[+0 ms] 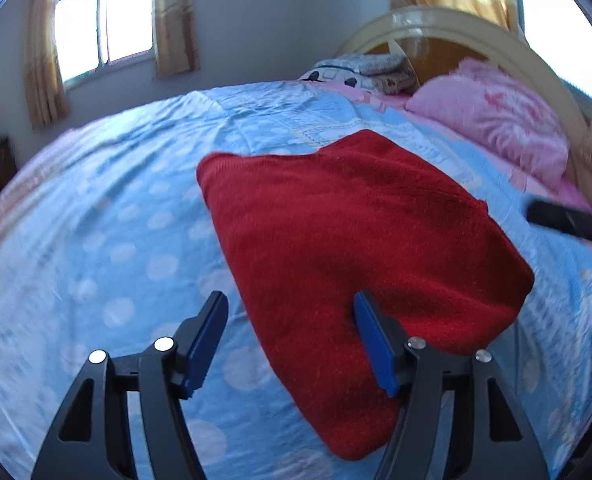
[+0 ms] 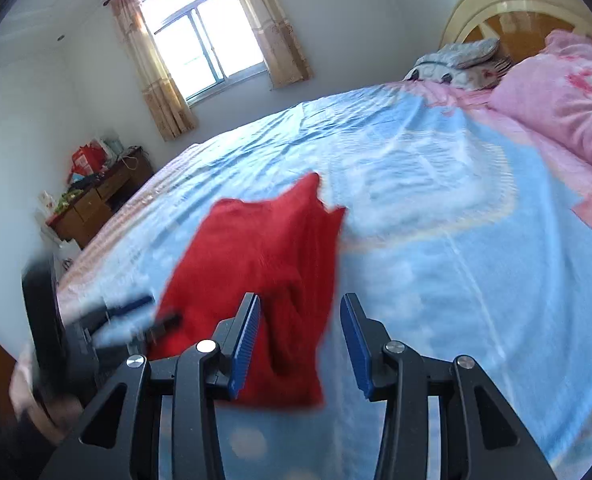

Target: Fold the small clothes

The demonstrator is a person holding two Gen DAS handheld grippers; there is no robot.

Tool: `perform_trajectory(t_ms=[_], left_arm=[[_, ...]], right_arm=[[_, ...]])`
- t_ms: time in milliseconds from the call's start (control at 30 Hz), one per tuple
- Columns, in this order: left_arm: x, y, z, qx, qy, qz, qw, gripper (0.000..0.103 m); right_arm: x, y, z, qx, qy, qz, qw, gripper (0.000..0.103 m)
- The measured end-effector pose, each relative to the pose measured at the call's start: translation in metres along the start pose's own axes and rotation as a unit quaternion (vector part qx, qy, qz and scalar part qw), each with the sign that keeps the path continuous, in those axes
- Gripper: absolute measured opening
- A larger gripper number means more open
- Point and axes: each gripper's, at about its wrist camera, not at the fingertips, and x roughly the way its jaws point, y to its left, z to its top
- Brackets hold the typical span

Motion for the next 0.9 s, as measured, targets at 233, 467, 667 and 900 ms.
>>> perform_trajectory(t_ms=[233, 467, 667, 900], left_arm=[[0.0, -0.016, -0.007, 0.027, -0.012, 0.005, 0.9996, 0.068], [-0.022, -0.011, -0.026, 0.015, -0.011, -0.021, 0.9996, 0.076], [-0.036, -0.017, -0.052, 0.028, 0.013, -0.016, 0.9994, 0.084], [-0.014, 0.013, -0.045, -0.071, 0.062, 0.053, 0.9941, 0.101]], right_arm=[[0.083, 0.004, 0.027, 0.003, 0.092, -0.021, 0.996, 0.019], [0.074, -0.004, 0.011, -0.011, 0.07, -0.05, 0.996, 0.018], [0.082, -0.005, 0.012, -0.002, 0.073, -0.044, 0.996, 0.018], [0.079, -0.014, 0.009, 0.026, 0.07, -0.031, 0.997, 0.018]])
